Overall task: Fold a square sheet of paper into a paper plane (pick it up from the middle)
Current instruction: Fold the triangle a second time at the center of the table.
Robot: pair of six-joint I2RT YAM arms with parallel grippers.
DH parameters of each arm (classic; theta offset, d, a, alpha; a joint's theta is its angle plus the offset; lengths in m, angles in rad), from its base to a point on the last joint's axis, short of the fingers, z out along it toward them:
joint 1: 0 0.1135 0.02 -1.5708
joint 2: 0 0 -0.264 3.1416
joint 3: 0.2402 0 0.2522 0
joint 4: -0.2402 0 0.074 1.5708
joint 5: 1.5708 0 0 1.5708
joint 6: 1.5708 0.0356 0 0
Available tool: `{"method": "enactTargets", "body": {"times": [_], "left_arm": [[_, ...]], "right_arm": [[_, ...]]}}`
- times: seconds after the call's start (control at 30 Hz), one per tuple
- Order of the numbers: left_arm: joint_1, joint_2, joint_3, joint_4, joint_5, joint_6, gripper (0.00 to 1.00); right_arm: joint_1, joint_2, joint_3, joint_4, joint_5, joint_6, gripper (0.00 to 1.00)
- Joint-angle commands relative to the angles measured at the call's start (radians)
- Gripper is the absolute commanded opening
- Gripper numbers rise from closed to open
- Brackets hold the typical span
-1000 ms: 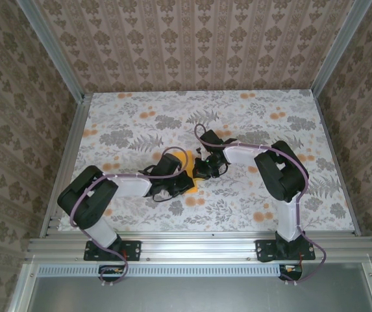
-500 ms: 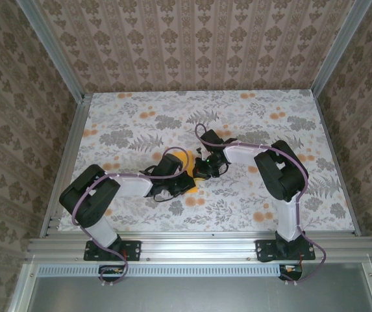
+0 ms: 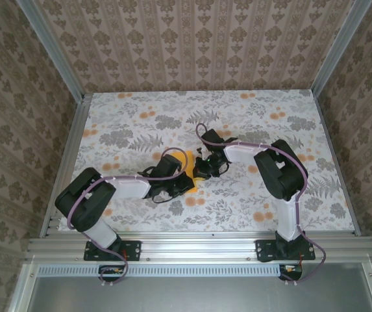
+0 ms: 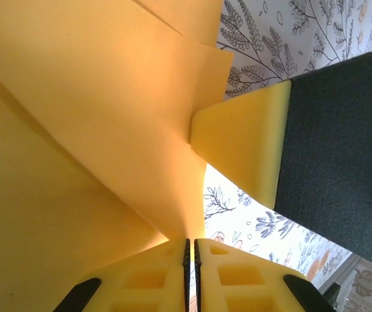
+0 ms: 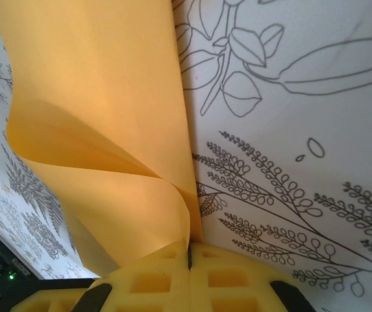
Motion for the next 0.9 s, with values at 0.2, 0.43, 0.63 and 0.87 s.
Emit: {"method": "enactTargets", "body": {"times": [0.2,0.43,0.63,0.87], "left_arm": [[-0.007,0.03,0.023,-0.025,-0.008,0.001,0.1],[-0.006,0.044,0.047,-0.023,-0.005,0.01,0.12],[-0.007,0.053,0.056,-0.016,-0.001,0.01,0.12],[-0.008,0.057,0.066,-0.044,-0.008,0.007,0.11]], "right_arm": [[0.008,0.125,-0.052,-0.064,0.173,0.018,0.06],[0.007,0.13,-0.052,-0.065,0.172,0.016,0.06],[0.007,0.132,-0.053,-0.067,0.172,0.017,0.06],[0.008,0.135,-0.053,-0.067,0.171,0.016,0.06]]}}
